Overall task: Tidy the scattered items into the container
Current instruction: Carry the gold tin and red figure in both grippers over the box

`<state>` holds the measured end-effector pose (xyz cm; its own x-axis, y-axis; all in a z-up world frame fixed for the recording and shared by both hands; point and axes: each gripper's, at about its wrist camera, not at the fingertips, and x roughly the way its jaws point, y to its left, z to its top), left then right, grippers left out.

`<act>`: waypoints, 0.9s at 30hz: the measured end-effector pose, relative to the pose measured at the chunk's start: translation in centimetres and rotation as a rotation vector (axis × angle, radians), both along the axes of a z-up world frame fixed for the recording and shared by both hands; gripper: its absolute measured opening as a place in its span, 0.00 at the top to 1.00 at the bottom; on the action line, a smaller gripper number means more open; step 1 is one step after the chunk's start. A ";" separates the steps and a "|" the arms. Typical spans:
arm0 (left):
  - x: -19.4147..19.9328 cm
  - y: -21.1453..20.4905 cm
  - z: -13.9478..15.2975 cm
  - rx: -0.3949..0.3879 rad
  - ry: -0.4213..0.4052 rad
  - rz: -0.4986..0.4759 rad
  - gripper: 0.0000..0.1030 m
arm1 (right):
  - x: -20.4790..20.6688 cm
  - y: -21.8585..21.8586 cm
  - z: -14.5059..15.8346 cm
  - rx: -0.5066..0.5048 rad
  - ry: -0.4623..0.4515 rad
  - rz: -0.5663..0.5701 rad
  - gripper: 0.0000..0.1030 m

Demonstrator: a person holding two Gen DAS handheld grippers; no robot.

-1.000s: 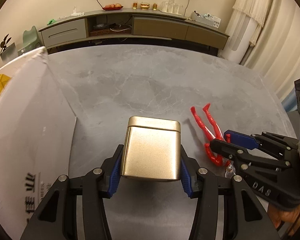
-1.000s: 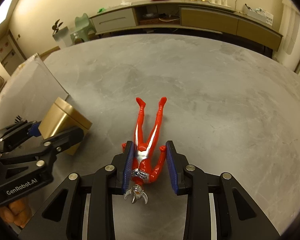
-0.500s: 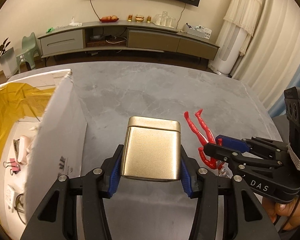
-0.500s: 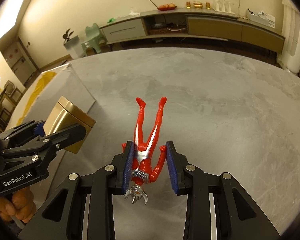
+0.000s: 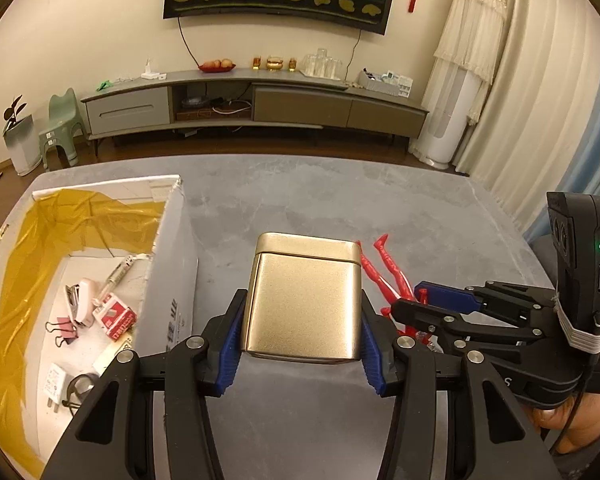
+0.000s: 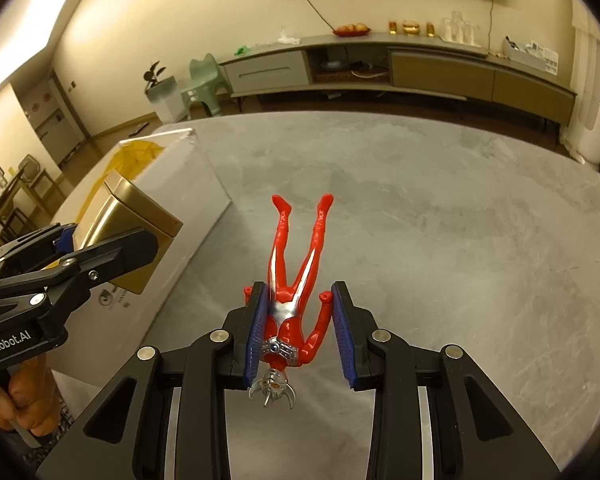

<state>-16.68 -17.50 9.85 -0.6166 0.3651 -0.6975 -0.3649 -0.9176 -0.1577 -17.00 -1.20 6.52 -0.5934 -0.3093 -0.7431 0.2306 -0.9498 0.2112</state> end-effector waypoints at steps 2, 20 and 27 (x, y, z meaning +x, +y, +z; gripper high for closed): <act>0.6 -0.2 0.6 0.003 0.009 -0.003 0.50 | 0.6 -0.4 0.5 0.005 0.012 0.004 0.67; 3.7 -4.4 4.3 0.020 0.097 0.034 0.50 | 3.9 -4.7 4.5 0.019 0.081 0.053 0.67; 4.8 -6.5 5.6 0.034 0.127 0.055 0.50 | 4.5 -6.7 5.7 0.022 0.102 0.077 0.67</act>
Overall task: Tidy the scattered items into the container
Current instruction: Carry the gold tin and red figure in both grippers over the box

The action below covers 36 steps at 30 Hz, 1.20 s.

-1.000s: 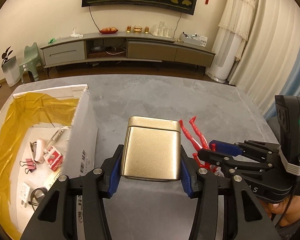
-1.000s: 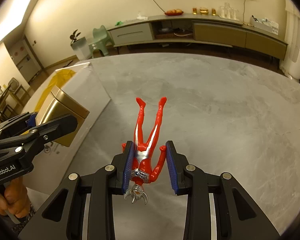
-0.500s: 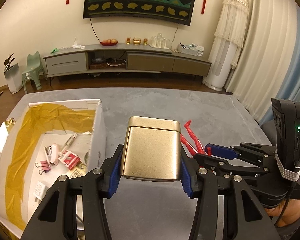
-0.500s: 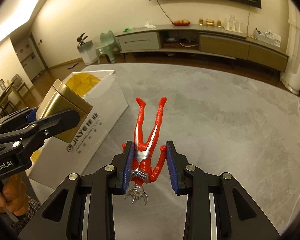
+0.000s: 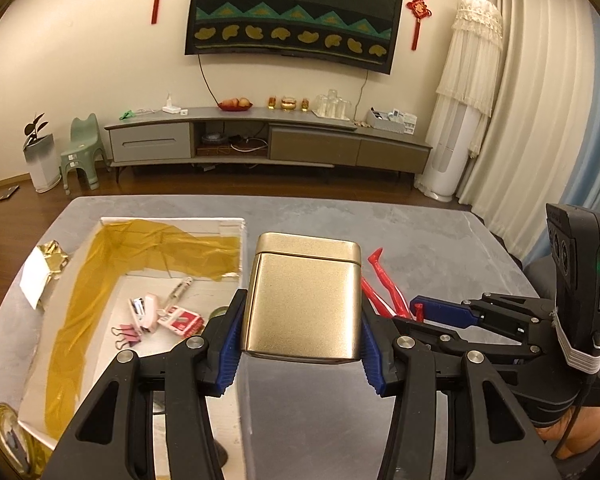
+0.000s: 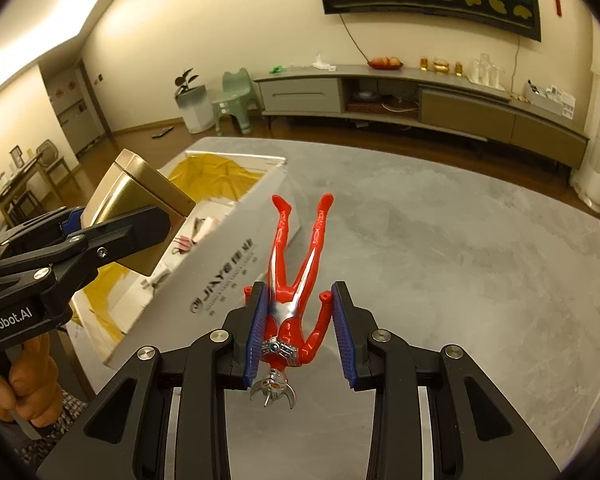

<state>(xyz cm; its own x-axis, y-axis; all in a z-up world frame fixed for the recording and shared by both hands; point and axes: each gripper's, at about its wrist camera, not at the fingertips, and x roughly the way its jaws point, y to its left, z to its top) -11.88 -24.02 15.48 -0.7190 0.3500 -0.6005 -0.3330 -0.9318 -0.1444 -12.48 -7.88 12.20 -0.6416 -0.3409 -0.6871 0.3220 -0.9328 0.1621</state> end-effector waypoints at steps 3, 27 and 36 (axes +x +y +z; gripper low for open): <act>0.4 -0.8 0.4 0.006 0.009 0.010 0.50 | 0.2 -0.7 0.4 0.001 0.008 0.010 0.67; 1.3 -7.0 2.3 0.063 0.055 0.098 0.50 | 0.9 -7.9 3.2 -0.016 0.069 0.102 0.67; 1.1 -10.1 2.1 0.091 0.051 0.140 0.50 | 0.0 -10.6 2.7 -0.018 0.061 0.134 0.67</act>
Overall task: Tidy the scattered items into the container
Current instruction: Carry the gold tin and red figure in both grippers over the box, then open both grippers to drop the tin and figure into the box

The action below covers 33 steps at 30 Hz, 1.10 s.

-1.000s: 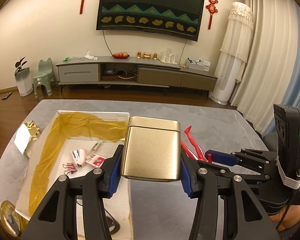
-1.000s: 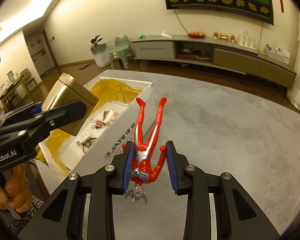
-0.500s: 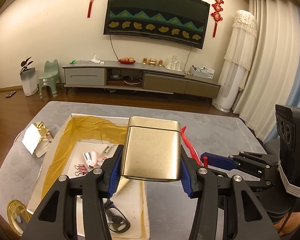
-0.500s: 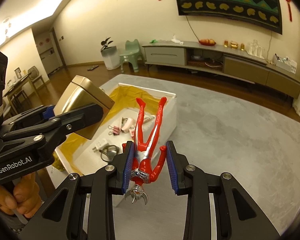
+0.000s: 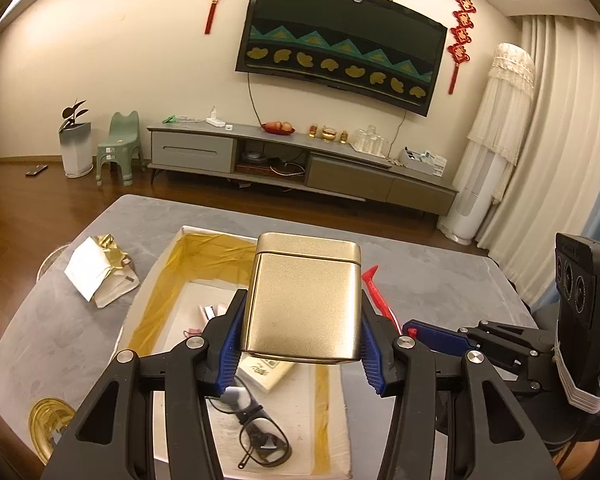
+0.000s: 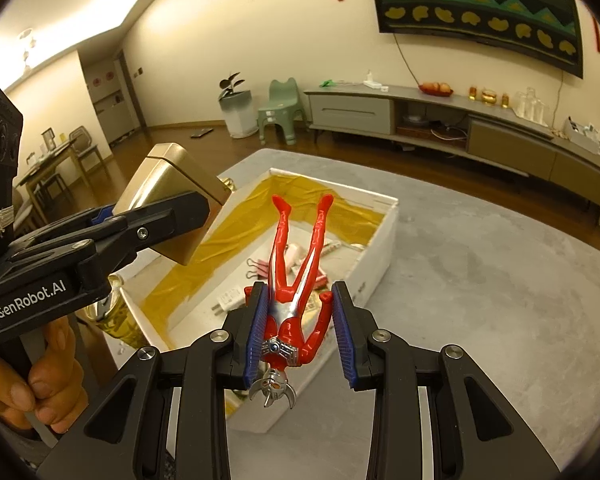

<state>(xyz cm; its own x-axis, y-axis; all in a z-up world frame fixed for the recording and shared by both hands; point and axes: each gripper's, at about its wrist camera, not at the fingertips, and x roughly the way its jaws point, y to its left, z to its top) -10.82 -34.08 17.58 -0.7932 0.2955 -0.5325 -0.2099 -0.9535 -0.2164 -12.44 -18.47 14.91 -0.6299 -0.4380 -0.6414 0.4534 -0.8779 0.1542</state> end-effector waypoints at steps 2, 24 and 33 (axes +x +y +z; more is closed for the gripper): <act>-0.2 -0.7 -0.2 0.009 -0.002 0.014 0.50 | -0.3 -0.3 -0.1 0.000 -0.003 0.003 0.67; -5.0 -6.3 -5.4 0.110 -0.147 0.118 0.50 | -6.7 -3.3 -3.4 -0.066 -0.114 0.003 0.67; -6.5 -6.4 -6.5 0.123 -0.194 0.117 0.50 | -8.7 -3.8 -5.5 -0.041 -0.165 0.014 0.67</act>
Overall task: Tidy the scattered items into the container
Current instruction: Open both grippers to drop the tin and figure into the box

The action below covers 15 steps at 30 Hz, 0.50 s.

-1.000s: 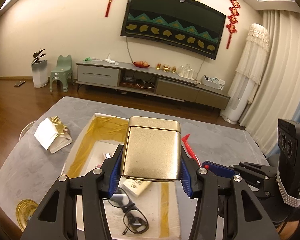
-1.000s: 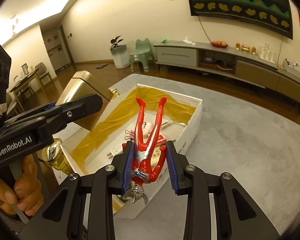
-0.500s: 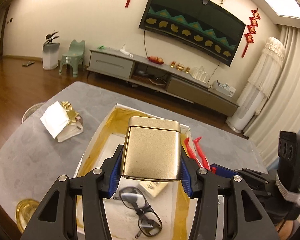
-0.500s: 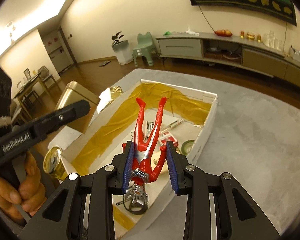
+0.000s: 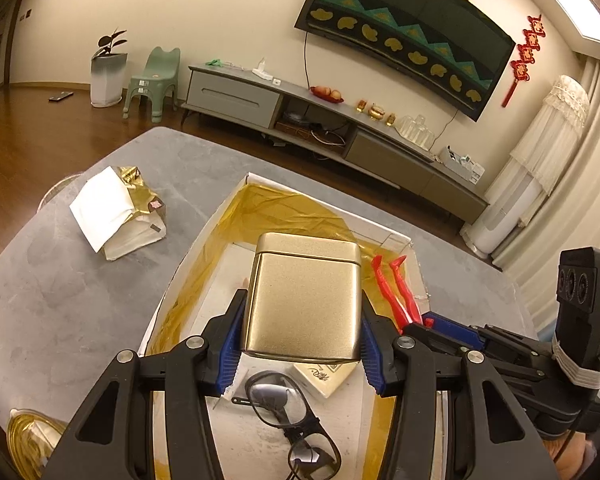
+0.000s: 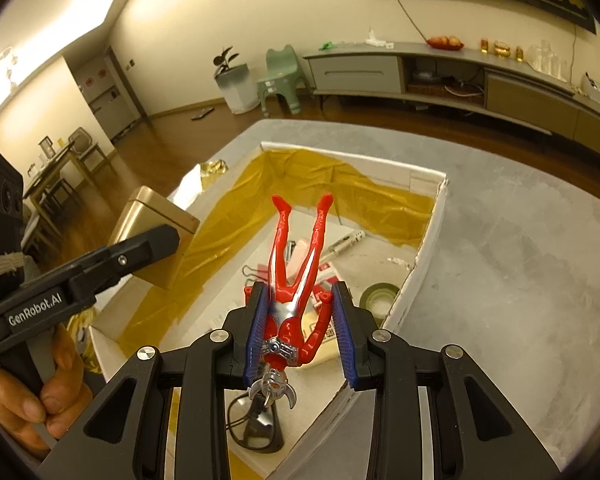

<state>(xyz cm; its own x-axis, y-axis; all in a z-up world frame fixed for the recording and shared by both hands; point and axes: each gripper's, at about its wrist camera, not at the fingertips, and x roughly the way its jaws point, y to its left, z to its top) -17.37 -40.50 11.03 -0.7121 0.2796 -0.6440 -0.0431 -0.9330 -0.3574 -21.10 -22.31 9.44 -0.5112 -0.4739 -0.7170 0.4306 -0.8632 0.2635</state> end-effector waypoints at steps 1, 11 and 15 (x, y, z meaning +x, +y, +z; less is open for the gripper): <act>-0.2 -0.1 -0.2 0.002 -0.006 0.002 0.50 | 0.0 -0.2 -0.1 0.005 -0.003 0.007 0.67; -1.6 0.3 -2.0 0.041 -0.080 -0.014 0.45 | 1.7 -2.0 -0.5 0.103 0.034 0.039 0.60; -1.2 -0.4 -1.3 0.052 -0.064 0.002 0.45 | 2.1 -1.7 -0.5 0.091 0.024 0.041 0.60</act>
<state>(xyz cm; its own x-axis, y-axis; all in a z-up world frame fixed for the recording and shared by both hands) -18.54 -40.87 9.72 -0.6706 0.3122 -0.6729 -0.0166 -0.9132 -0.4072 -18.96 -24.01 8.92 -0.5104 -0.4283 -0.7457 0.4710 -0.8648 0.1743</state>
